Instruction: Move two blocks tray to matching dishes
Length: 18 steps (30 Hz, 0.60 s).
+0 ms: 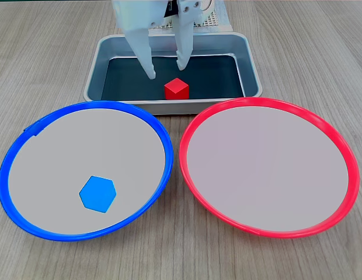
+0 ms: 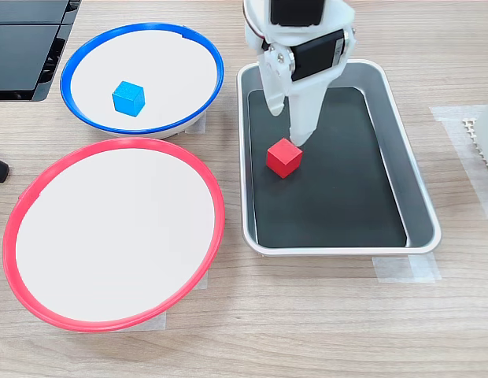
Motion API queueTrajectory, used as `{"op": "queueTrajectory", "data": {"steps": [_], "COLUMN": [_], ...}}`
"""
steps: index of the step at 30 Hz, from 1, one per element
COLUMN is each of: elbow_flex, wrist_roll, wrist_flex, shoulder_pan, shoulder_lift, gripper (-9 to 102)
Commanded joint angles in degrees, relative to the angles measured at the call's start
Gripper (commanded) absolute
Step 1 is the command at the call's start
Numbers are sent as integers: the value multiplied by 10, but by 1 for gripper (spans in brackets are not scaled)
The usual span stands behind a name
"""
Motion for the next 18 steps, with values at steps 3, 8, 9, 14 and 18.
{"op": "queueTrajectory", "data": {"steps": [3, 8, 9, 14, 18], "elbow_flex": [0, 33, 40, 81, 101], "wrist_roll": [-33, -41, -44, -59, -60], "wrist_flex": [-7, -47, -58, -115, -147], "shoulder_pan": [5, 1, -1, -6, -14], "shoulder_lift": [-9, -13, -13, -16, -18], "gripper": [18, 19, 19, 19, 18]}}
